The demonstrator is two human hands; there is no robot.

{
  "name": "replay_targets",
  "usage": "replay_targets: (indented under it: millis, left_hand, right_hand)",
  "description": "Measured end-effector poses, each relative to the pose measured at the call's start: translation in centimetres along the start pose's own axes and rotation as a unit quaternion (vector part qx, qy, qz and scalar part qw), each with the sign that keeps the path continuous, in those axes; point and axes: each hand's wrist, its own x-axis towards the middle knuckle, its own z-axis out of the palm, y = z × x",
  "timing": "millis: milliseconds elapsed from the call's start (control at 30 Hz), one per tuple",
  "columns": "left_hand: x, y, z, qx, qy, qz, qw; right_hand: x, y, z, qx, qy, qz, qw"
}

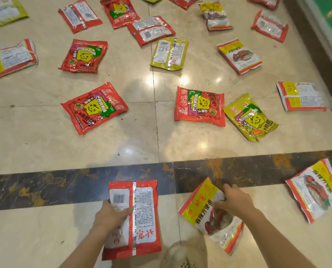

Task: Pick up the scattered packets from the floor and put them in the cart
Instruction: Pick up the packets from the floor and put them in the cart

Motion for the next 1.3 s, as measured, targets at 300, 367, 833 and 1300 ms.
replay_targets:
  millis: [300,367,833,1300]
  left_hand:
    - [0.2,0.1,-0.5,-0.103,-0.019,0.062,0.992]
    - [-0.3,0.6,-1.0,-0.118,-0.017,0.084,0.989]
    - [-21.4,7.6,-14.5,-0.257,0.001,0.198,0.946]
    - [-60.9,9.3,-42.8,-0.462,0.131,0.295,0.826]
  right_hand:
    - [-1.4,-0.9,-0.5,0.255,0.079,0.03,0.963]
    - [-1.9,-1.5,-1.1,0.268,0.107,0.028,0.957]
    - [-23.2,-6.3,-17.2,0.424,0.221,0.026,0.878]
    - [-62.4,-19.3,-41.4,0.54,0.296,-0.229,0.754]
